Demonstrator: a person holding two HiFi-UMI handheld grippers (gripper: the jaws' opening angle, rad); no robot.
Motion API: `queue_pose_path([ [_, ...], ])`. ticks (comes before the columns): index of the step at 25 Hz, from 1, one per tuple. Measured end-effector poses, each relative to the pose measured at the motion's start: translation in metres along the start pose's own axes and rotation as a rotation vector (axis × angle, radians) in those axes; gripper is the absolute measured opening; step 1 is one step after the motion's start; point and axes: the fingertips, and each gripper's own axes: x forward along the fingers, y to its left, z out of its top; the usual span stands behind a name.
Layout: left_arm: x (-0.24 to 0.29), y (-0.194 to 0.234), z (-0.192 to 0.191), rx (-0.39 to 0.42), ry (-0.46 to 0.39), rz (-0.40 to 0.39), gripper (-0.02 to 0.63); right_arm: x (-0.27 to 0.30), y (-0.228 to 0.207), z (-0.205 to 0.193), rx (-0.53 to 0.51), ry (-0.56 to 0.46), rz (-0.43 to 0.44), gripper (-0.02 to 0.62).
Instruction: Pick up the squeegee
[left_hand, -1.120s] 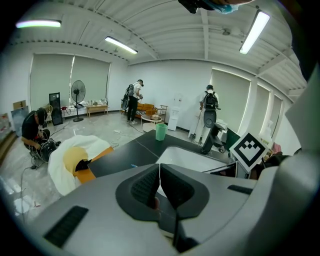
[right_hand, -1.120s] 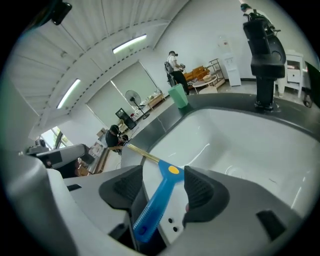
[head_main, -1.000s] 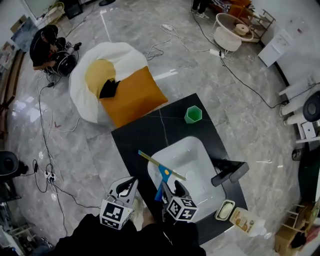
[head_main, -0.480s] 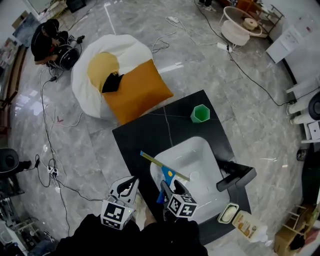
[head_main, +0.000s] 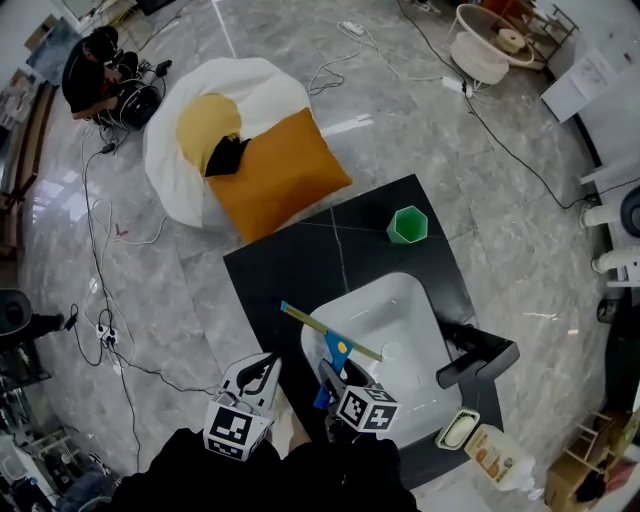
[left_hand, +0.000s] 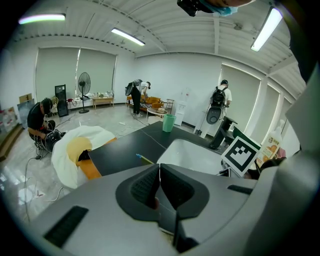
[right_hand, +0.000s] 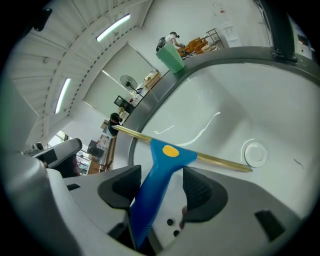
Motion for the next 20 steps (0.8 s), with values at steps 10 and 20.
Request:
queue_pose_path([
  [10,-0.001,0.005,0.001,0.001,-0.002,0.019,0.025,-0.001,0.000,-0.002,0.059,0.002,-0.012,0.244],
  [20,-0.013,0.003,0.002,0.007,-0.010,0.017,0.025,-0.013,-0.002,-0.010,0.158,-0.015,-0.052,0.156],
])
